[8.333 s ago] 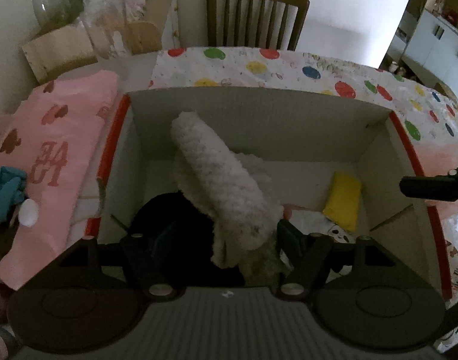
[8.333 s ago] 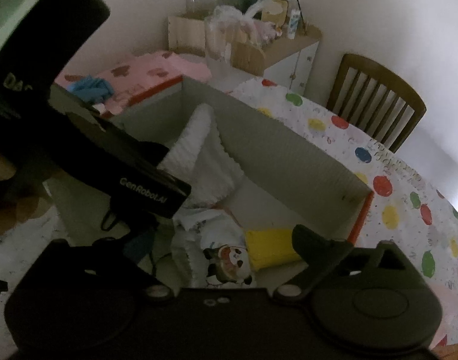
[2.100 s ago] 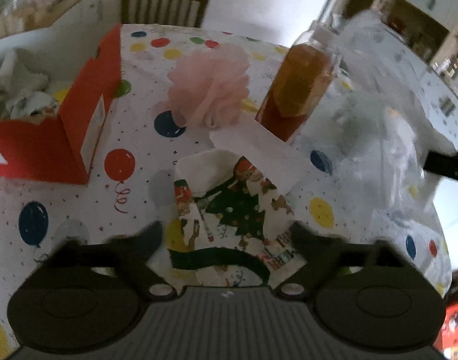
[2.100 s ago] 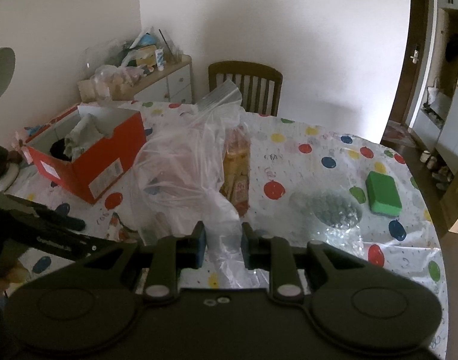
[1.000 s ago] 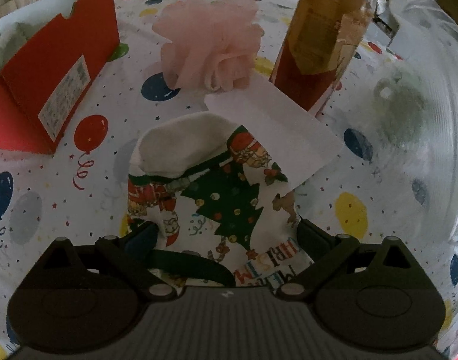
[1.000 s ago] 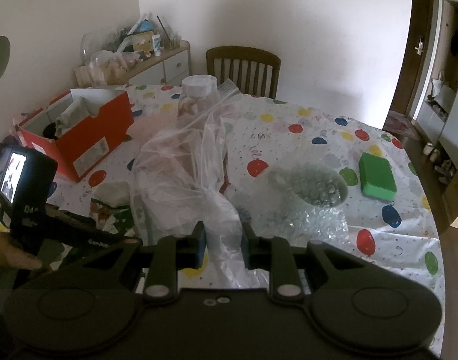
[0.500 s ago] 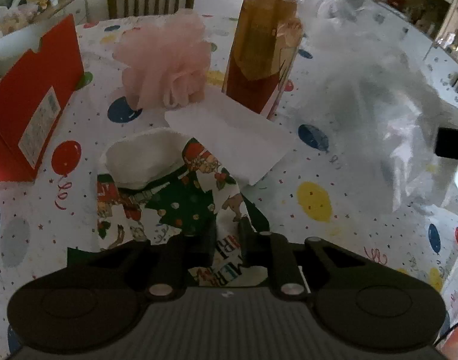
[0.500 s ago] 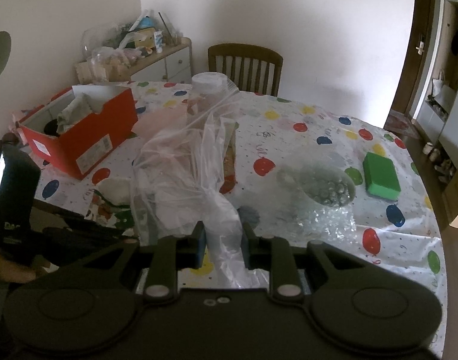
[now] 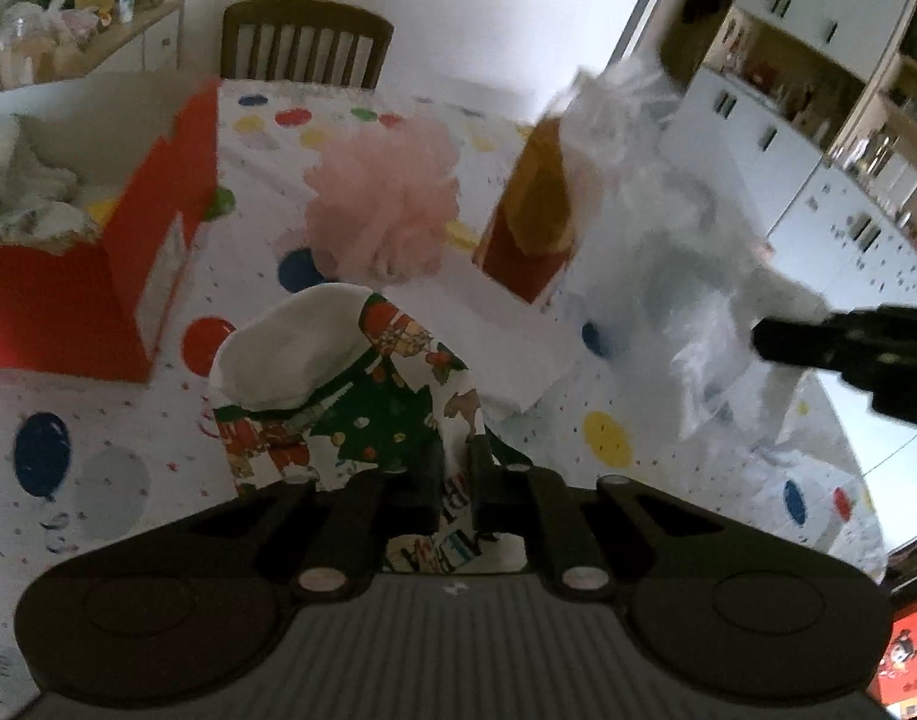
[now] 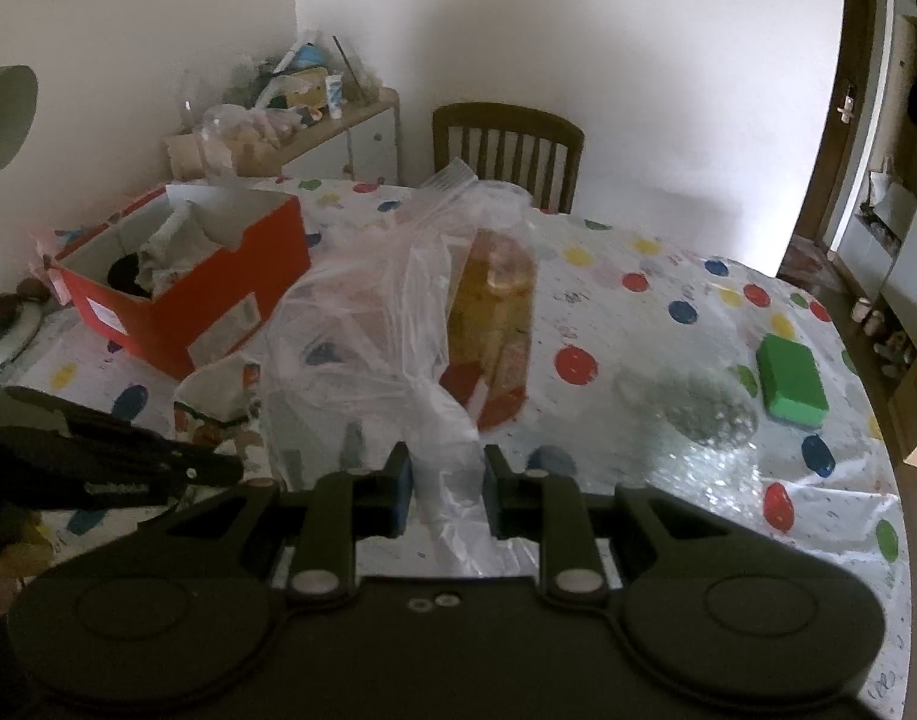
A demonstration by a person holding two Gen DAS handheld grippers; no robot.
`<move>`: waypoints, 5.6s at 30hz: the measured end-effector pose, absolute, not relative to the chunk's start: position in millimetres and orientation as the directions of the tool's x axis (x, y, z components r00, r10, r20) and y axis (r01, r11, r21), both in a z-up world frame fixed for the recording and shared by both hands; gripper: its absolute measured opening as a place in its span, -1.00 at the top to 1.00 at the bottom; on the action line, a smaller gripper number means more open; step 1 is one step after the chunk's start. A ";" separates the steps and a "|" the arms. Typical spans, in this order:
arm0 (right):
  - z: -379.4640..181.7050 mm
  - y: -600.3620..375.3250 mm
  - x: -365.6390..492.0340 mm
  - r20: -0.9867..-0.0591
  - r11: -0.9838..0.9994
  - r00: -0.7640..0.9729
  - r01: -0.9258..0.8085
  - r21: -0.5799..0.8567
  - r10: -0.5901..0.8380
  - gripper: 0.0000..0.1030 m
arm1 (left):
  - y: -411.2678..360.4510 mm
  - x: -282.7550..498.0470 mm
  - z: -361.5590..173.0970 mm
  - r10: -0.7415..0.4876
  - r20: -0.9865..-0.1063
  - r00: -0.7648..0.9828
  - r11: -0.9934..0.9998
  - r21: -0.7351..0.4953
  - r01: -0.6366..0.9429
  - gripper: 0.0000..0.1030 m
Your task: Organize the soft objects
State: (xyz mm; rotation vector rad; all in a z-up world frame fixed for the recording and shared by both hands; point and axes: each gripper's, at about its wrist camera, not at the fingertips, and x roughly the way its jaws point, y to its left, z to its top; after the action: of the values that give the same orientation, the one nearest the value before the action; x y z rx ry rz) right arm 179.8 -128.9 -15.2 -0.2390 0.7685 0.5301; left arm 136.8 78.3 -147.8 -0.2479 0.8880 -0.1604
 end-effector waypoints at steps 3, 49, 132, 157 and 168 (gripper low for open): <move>-12.2 -116.0 178.3 -0.712 0.839 0.595 -0.544 -0.015 0.373 0.56 | 95.0 131.2 -133.7 -0.252 -0.721 0.645 0.953 -0.300 0.037 0.87; -34.3 172.0 253.2 -0.799 0.795 0.491 -0.606 -0.026 0.348 0.57 | 335.6 217.7 -35.9 0.013 -0.562 0.827 0.998 -0.037 -0.041 0.87; 3.1 -27.1 196.9 -0.662 0.773 0.584 -0.634 -0.011 0.470 -0.99 | 201.3 180.0 -54.1 -0.157 -0.661 0.734 0.977 -0.212 0.018 -0.94; -90.0 -77.2 232.1 -0.751 0.815 0.549 -0.579 -0.025 0.367 -0.93 | 115.6 267.3 -105.4 -0.134 -0.719 0.682 0.980 -0.198 -0.017 -0.99; -134.3 -58.0 262.2 -0.804 0.818 0.511 -0.573 -0.055 0.304 -0.81 | 105.8 315.8 -152.1 -0.124 -0.751 0.649 0.991 -0.120 0.050 -0.99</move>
State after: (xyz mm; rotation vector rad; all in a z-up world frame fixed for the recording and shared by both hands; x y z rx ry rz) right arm 262.2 -58.0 -134.3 -0.3350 0.8888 0.5394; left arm 315.8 105.8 -152.1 -0.0913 0.8590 -0.0992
